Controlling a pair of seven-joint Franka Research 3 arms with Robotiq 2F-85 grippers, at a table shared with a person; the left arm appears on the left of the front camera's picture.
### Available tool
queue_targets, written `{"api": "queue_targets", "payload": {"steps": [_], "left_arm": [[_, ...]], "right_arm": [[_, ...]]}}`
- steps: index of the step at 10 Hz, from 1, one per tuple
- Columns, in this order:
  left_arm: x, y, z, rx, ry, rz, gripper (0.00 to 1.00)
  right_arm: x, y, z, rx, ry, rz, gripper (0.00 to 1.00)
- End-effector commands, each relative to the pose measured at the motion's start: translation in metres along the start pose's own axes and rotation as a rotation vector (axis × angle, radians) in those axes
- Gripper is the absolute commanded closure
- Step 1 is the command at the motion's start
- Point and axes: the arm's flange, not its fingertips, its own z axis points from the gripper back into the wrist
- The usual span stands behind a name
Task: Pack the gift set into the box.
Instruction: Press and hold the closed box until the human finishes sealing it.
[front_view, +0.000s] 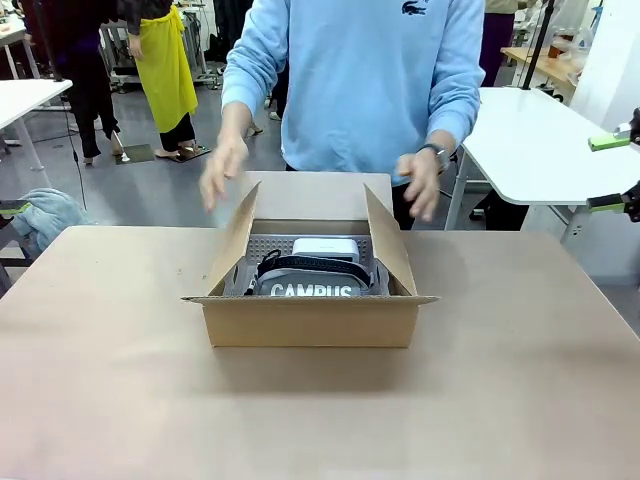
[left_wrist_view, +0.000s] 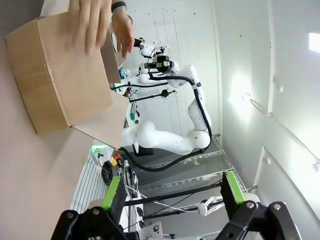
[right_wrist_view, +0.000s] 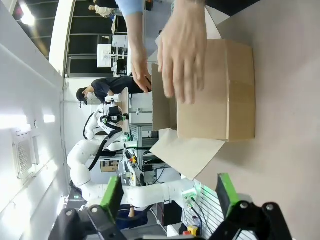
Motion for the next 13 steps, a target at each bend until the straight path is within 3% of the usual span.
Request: {"api": "queue_targets", "payload": {"steps": [1,13], "left_arm": [[-0.0027,-0.0005,0.0008,0.010,0.007,-0.010,0.00],[-0.0027,-0.0005,0.0008,0.010,0.007,-0.010,0.00]], "right_arm": [[0.0007,-0.0003,0.0000,0.014,0.000,0.023,0.00],[0.0007,-0.0003,0.0000,0.014,0.000,0.023,0.00]]}}
